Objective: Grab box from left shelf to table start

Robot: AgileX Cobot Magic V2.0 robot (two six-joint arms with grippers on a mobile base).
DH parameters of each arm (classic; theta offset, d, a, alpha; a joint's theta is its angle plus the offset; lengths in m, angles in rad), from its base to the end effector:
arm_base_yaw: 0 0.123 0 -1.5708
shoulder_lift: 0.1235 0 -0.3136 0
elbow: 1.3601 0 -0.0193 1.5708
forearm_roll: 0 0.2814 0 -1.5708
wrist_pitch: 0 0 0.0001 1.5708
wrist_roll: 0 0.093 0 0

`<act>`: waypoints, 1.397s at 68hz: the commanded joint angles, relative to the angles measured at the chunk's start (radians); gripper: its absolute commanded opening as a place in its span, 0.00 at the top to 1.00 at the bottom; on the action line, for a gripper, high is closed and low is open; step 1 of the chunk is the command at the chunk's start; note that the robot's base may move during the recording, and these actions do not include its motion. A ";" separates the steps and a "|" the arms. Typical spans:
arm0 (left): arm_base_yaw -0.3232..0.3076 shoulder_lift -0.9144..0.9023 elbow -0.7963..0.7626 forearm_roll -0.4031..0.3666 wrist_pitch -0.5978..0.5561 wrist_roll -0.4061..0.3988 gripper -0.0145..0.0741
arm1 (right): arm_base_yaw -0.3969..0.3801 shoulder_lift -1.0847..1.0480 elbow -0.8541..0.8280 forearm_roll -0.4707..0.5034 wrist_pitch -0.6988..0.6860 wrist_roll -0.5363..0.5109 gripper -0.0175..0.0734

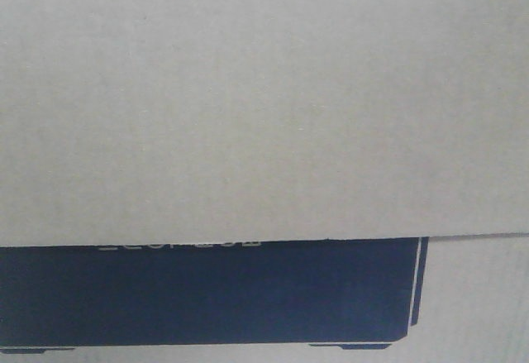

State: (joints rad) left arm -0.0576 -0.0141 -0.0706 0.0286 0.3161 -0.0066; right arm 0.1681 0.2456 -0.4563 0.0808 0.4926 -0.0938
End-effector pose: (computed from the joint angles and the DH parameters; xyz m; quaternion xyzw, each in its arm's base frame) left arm 0.0542 -0.0023 0.2109 0.0266 0.7557 -0.0088 0.6543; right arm 0.0606 0.0139 0.3192 -0.0856 0.7673 0.0609 0.6327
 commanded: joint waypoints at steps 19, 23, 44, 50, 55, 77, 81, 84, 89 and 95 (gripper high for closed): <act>0.002 -0.013 0.098 -0.009 -0.324 0.001 0.94 | -0.006 0.010 -0.027 -0.009 -0.091 -0.001 0.74; 0.002 -0.013 0.098 -0.009 -0.324 0.001 0.94 | -0.006 0.010 -0.027 -0.009 -0.089 -0.001 0.74; 0.002 -0.013 0.098 -0.009 -0.324 0.001 0.94 | -0.006 0.010 -0.027 -0.009 -0.089 -0.001 0.74; 0.002 -0.013 0.098 -0.009 -0.324 0.001 0.94 | -0.006 0.010 -0.027 -0.009 -0.089 -0.001 0.74; 0.002 -0.013 0.098 -0.009 -0.324 0.001 0.94 | -0.006 0.010 -0.027 -0.009 -0.089 -0.001 0.74; 0.002 -0.013 0.098 -0.009 -0.324 0.001 0.94 | -0.006 0.011 -0.019 -0.010 -0.101 -0.001 0.74; 0.002 -0.013 0.098 -0.009 -0.324 0.001 0.94 | -0.011 0.011 0.009 -0.011 -0.136 -0.001 0.74; 0.002 -0.013 0.098 -0.009 -0.324 0.001 0.94 | -0.022 0.002 0.035 -0.011 -0.186 -0.001 0.74; 0.002 -0.013 0.098 -0.009 -0.324 0.001 0.94 | -0.050 -0.024 0.083 -0.010 -0.260 0.023 0.74; 0.002 -0.013 0.098 -0.009 -0.324 0.001 0.94 | -0.077 -0.081 0.160 -0.009 -0.343 0.048 0.74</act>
State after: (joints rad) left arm -0.0553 -0.0141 0.0304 0.0263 0.0941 -0.0066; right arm 0.1133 0.1948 -0.3223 0.0808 0.3215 -0.0655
